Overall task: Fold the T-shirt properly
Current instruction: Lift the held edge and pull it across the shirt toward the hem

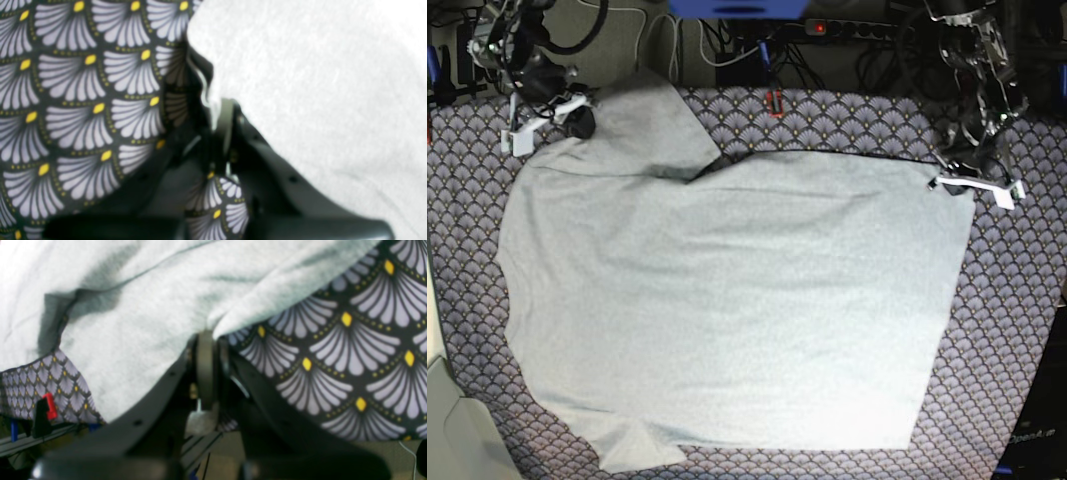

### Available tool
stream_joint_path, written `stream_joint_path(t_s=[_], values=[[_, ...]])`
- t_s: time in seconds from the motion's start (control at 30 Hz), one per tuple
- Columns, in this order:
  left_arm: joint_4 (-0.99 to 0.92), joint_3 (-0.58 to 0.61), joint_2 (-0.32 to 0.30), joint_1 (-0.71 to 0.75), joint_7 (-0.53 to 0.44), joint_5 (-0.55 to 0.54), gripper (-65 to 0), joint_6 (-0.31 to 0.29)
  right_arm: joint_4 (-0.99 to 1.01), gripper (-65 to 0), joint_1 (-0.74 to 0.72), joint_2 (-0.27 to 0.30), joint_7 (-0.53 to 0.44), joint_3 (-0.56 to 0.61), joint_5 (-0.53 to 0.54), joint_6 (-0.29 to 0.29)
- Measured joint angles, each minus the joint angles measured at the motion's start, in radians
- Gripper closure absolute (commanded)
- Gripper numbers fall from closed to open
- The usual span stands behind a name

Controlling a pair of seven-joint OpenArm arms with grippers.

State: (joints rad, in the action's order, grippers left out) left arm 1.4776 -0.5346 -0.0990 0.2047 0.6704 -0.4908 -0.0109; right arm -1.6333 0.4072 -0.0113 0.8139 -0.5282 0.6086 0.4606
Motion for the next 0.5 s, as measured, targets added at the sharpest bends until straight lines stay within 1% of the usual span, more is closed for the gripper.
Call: stream_joint_path(t_s=[0.07,0.2,0.33,0.4,0.5], values=[[0.002,0.0,0.0,0.0,0.002,0.0,-0.2,0.0,0.0,0.0,0.001,0.015,0.002,0.016,-0.001,0.0],[0.015,0.0,0.003,-0.001,0.011,0.0,-0.6,0.001,-0.005,0.0,-0.023,0.043,0.022,0.032,-0.018,0.003],[0.064,-0.014,0.014,-0.002,0.082,0.015,-0.6,0.009,-0.04,0.0,-0.048,0.088,0.056,0.039,-0.078,-0.018],[0.097,-0.019,0.016,-0.006,0.084,0.016,-0.6,0.016,-0.05,0.0,-0.071,0.114,0.058,0.035,-0.078,-0.021],[0.116,-0.021,0.011,-0.054,0.08,0.018,-0.6,0.019,-0.055,0.0,-0.129,0.149,0.058,0.036,-0.077,-0.02]])
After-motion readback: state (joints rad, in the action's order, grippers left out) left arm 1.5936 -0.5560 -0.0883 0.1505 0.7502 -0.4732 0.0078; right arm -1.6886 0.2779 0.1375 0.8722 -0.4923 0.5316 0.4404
